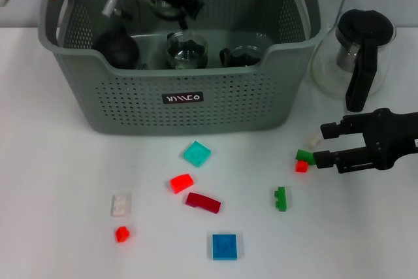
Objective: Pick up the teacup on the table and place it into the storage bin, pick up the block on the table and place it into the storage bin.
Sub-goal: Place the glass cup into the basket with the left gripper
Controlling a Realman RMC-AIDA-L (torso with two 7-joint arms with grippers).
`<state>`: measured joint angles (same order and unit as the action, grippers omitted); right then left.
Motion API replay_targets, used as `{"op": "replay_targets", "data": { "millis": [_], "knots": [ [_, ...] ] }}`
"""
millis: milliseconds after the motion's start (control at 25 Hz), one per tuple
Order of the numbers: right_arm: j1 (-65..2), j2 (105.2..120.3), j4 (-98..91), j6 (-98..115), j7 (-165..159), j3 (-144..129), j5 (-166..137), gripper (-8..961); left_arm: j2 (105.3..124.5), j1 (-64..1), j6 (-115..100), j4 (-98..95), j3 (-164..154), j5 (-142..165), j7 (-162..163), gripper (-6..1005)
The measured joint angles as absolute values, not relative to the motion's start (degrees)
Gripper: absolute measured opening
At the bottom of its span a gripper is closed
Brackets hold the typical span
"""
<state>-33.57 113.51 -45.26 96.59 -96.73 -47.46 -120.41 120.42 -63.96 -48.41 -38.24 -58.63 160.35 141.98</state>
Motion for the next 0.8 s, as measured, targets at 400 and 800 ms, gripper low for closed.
{"op": "replay_targets", "data": {
  "millis": [400,800],
  "knots": [
    [-34.0,113.64,-45.3,96.5,-96.5,-47.5,-120.4,791,122.07,-63.6,-44.4,-34.6,-59.9,161.9,142.3,46],
    [-34.0,113.64,-45.3,96.3,-96.4,-47.9,-120.4,790,123.41,-63.2,-42.5,-33.3,-60.0,163.3,141.8,48]
  ]
}}
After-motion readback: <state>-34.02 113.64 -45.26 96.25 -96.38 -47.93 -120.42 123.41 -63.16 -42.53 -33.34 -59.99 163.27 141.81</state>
